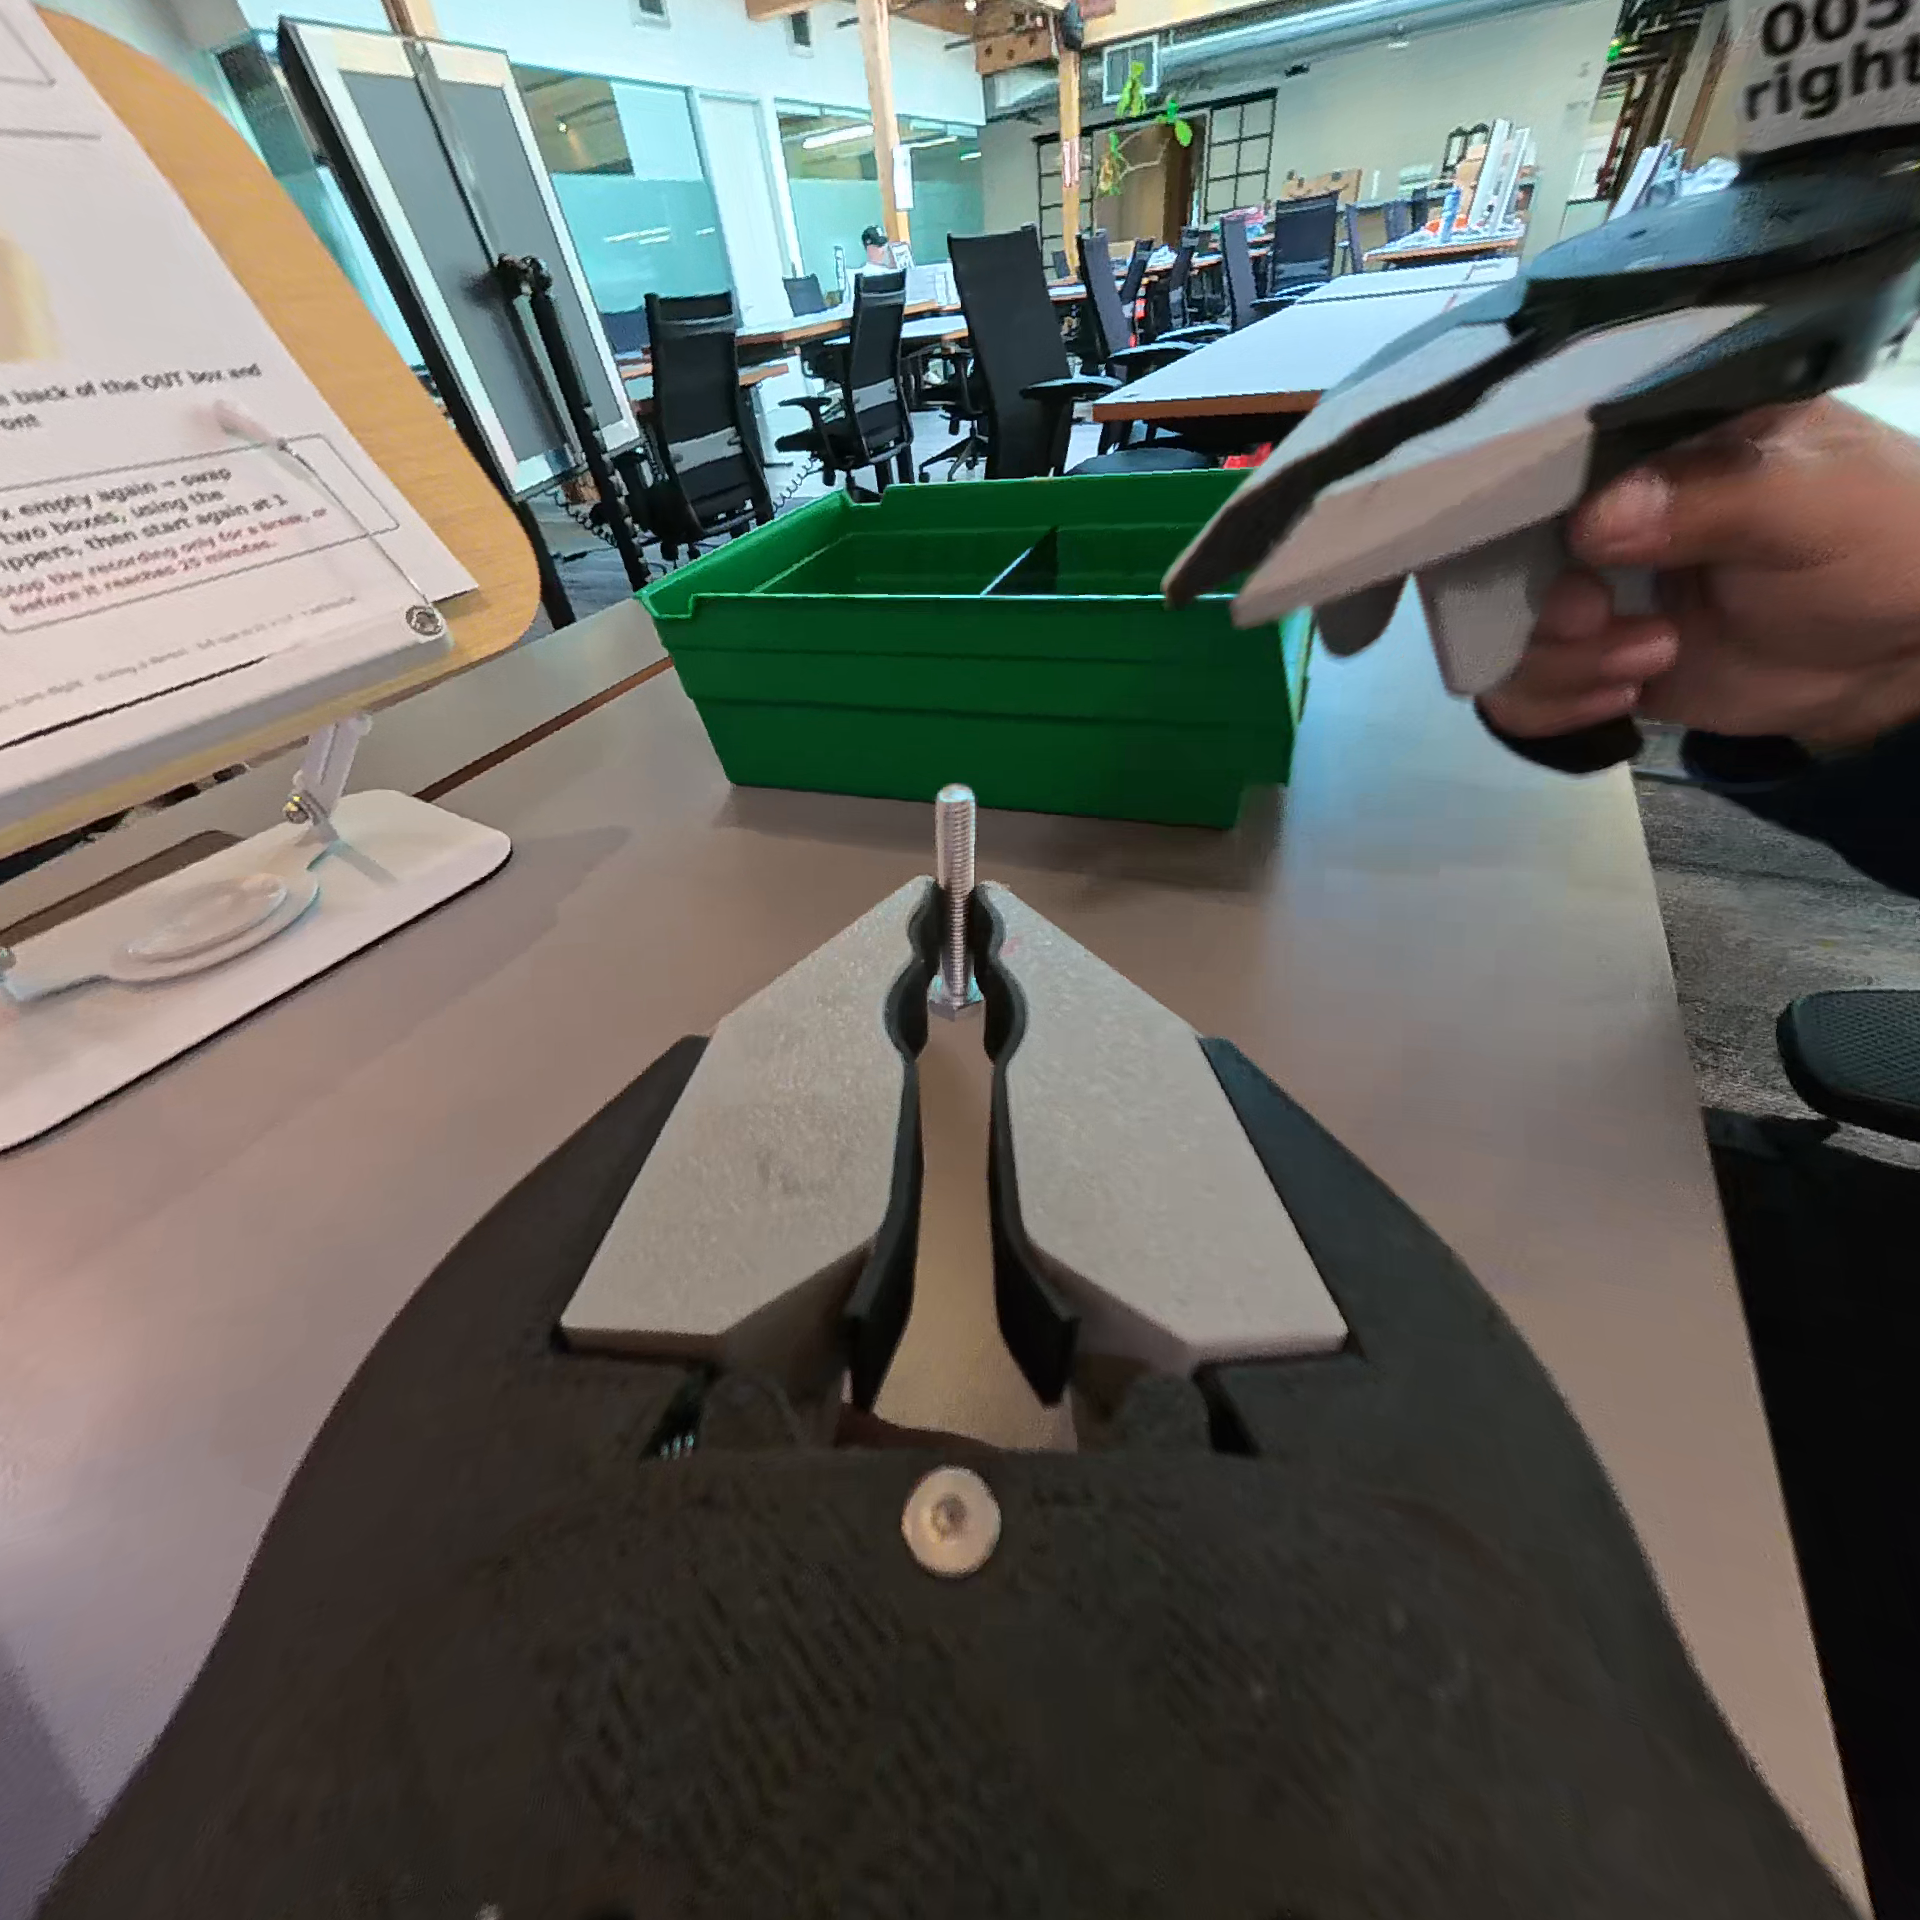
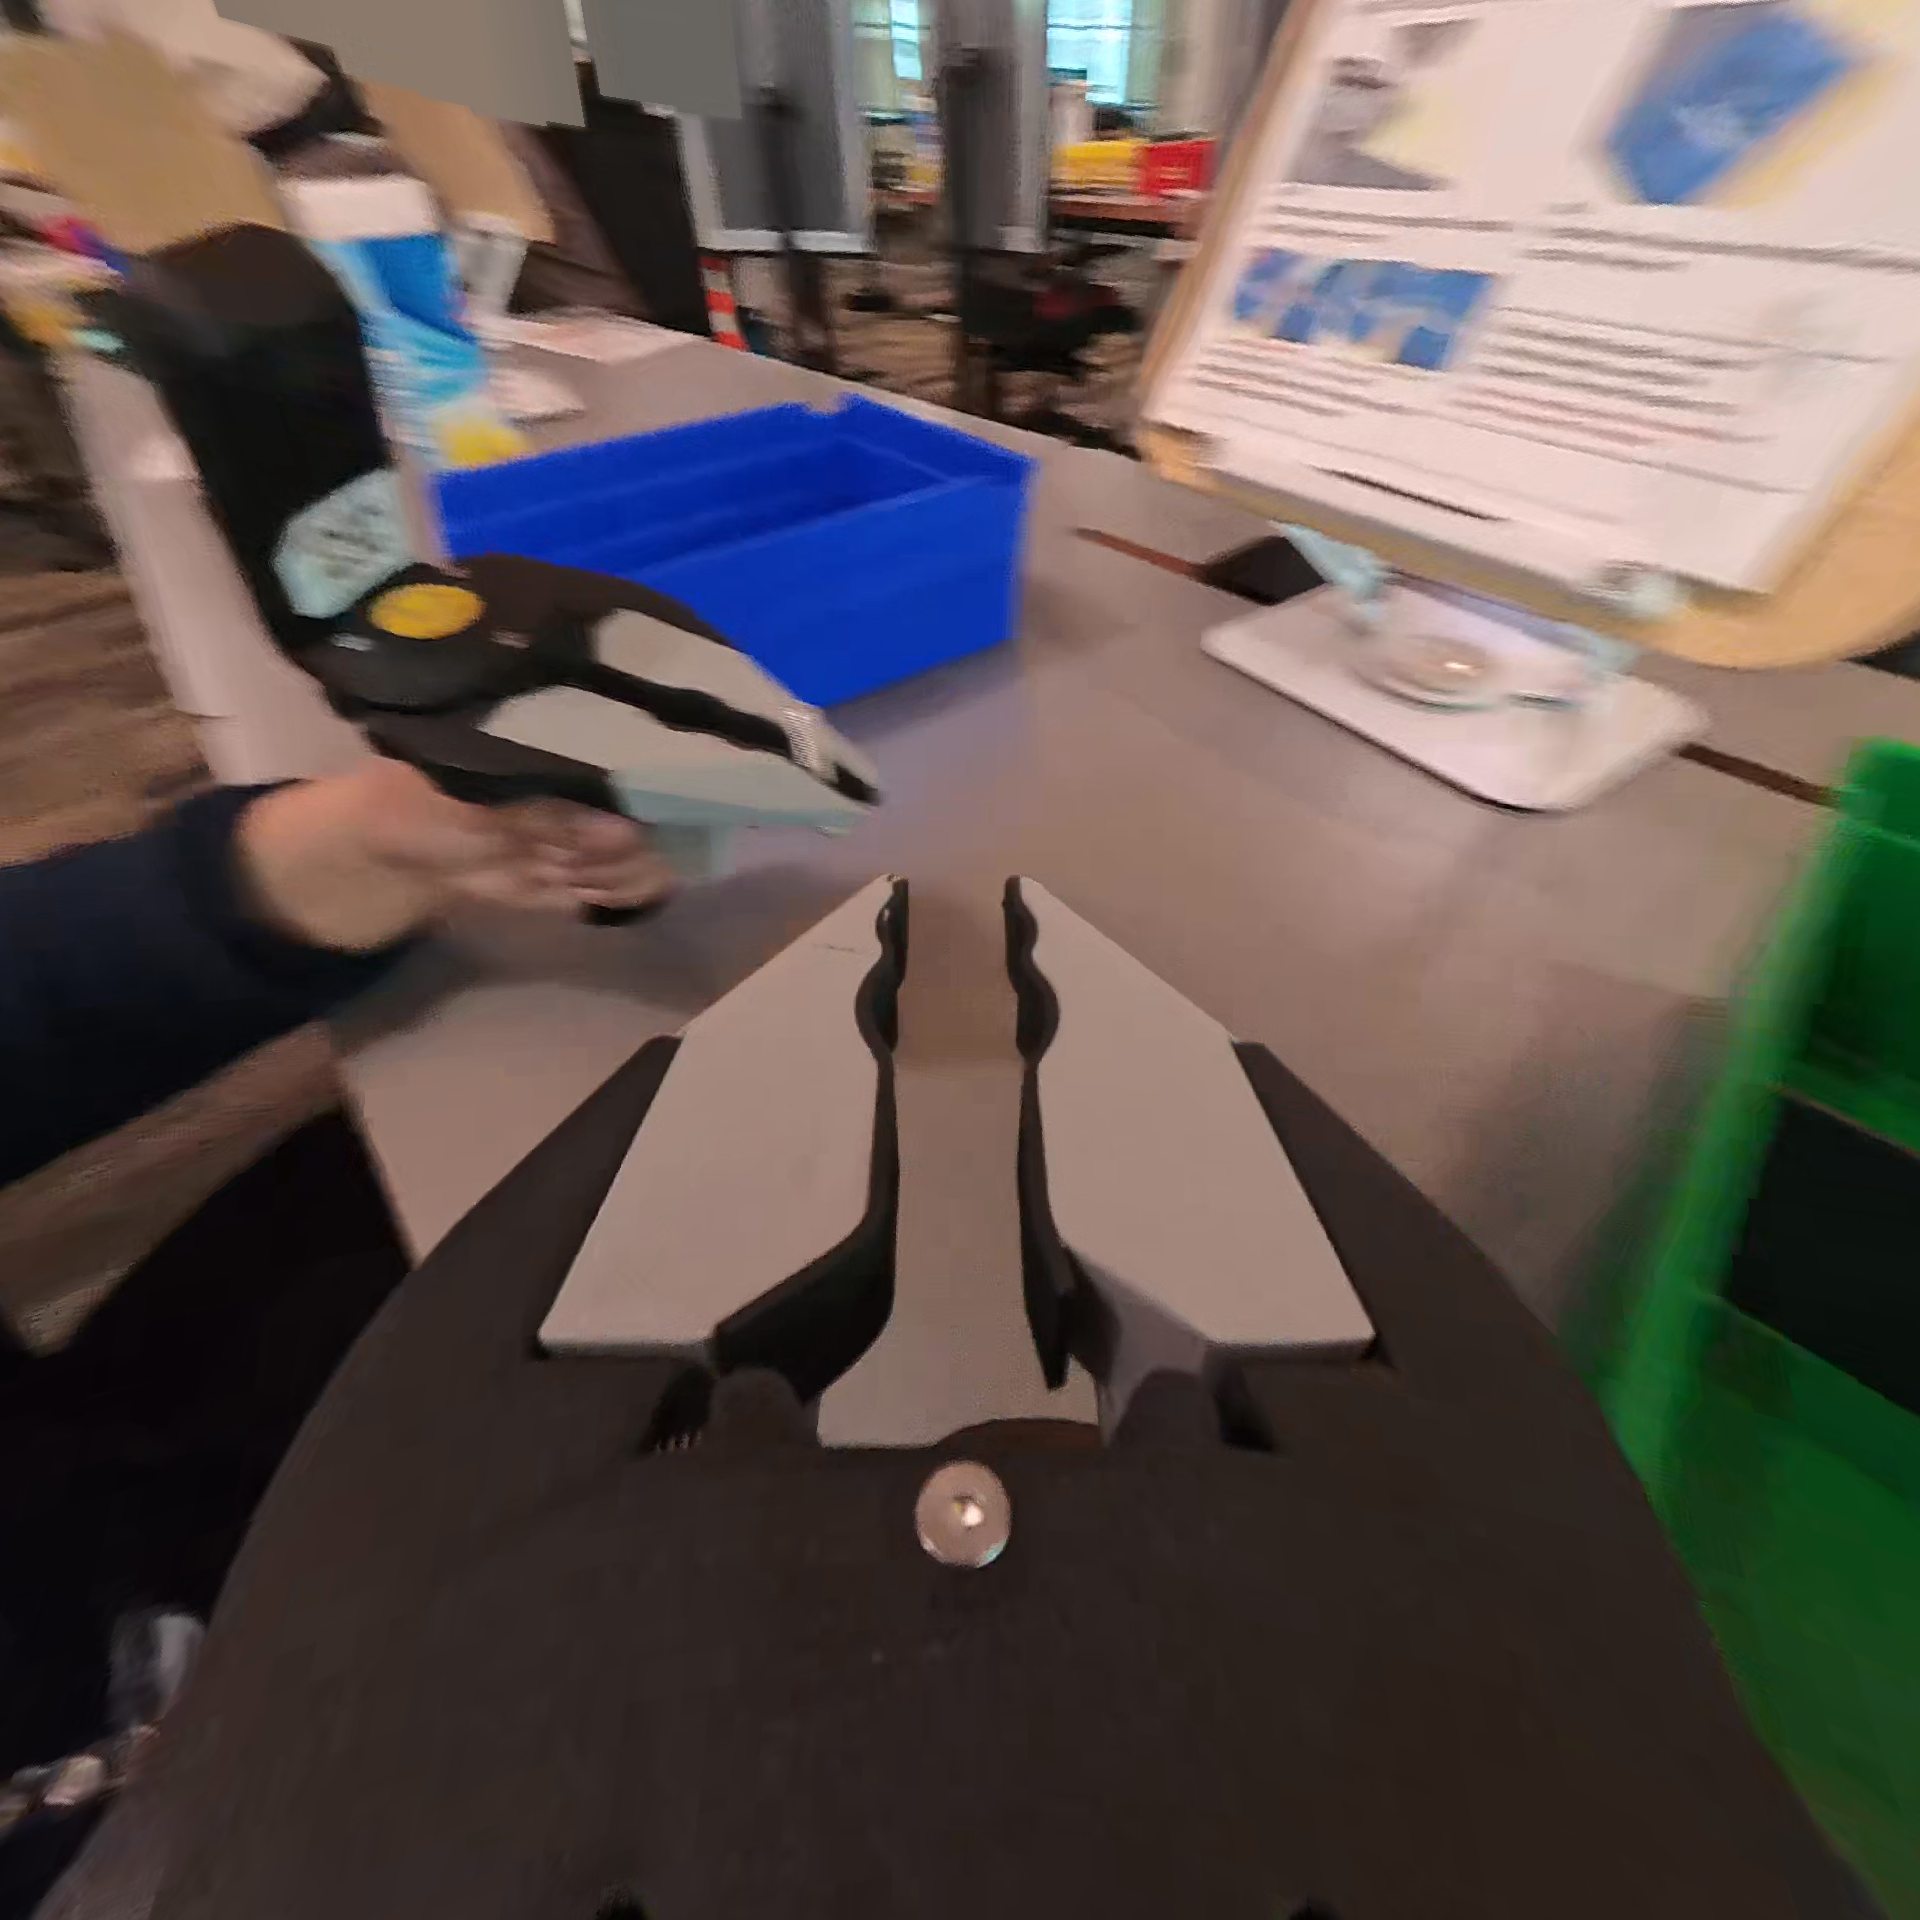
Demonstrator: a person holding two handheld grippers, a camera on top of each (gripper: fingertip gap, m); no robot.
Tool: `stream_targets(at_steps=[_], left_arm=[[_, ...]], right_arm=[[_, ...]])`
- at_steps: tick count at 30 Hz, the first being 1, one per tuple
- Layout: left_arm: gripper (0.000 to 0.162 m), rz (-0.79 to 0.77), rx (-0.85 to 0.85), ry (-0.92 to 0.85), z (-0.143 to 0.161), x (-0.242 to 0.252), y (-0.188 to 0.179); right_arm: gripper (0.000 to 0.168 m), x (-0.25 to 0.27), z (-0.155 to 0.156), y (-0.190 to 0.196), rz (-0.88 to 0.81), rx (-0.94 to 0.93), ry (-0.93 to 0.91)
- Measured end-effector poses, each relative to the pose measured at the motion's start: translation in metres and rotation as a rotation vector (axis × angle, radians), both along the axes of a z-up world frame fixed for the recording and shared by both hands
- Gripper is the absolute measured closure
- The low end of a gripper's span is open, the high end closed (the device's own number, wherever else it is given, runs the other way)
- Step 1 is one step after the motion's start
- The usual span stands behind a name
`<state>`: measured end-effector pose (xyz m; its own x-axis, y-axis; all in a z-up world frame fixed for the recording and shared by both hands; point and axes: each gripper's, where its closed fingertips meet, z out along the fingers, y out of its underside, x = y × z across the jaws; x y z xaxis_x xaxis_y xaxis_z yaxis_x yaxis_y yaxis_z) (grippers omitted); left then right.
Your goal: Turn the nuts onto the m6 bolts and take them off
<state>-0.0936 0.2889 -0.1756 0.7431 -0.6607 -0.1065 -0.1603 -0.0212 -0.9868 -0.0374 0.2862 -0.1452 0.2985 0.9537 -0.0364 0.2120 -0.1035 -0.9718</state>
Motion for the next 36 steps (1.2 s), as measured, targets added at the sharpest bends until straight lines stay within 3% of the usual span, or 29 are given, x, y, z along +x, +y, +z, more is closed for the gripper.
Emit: stream_targets(at_steps=[3,6,12,16,20,23,26,28,31,36], left_arm=[[0.159,-0.010,0.006,0.011,-0.001,0.002,-0.002],[0.159,-0.015,0.009,0.017,-0.001,0.004,-0.003],[0.158,0.009,-0.001,0.023,-0.004,0.003,-0.001],[0.134,0.086,-0.021,-0.018,-0.003,-0.007,0.010],[0.133,0.117,-0.061,-0.011,-0.009,-0.013,0.014],[0.133,0.112,-0.073,0.015,-0.014,-0.010,0.014],[0.133,0.117,-0.091,0.052,-0.021,-0.009,0.016],[0.133,0.119,-0.097,0.061,-0.024,-0.010,0.016],[0.133,0.128,-0.100,0.040,-0.022,-0.012,0.017],[0.132,0.164,-0.104,0.034,-0.020,-0.020,0.017]], right_arm=[[0.147,-0.044,0.001,-0.023,0.074,-0.015,0.041],[0.147,-0.070,-0.009,-0.014,0.025,0.035,0.001],[0.166,-0.083,-0.015,-0.010,0.063,-0.010,0.037],[0.166,-0.060,-0.003,0.017,-0.049,0.030,0.031],[0.167,-0.012,0.043,0.081,-0.228,0.128,0.022],[0.167,0.038,0.056,0.160,-0.437,0.161,-0.085],[0.165,0.072,0.039,0.226,-0.559,0.133,-0.217],[0.141,0.081,0.016,0.243,-0.586,0.030,-0.306],[0.144,0.061,0.032,0.213,-0.516,0.083,-0.230],[0.137,-0.015,0.060,0.088,-0.180,0.149,-0.036]])
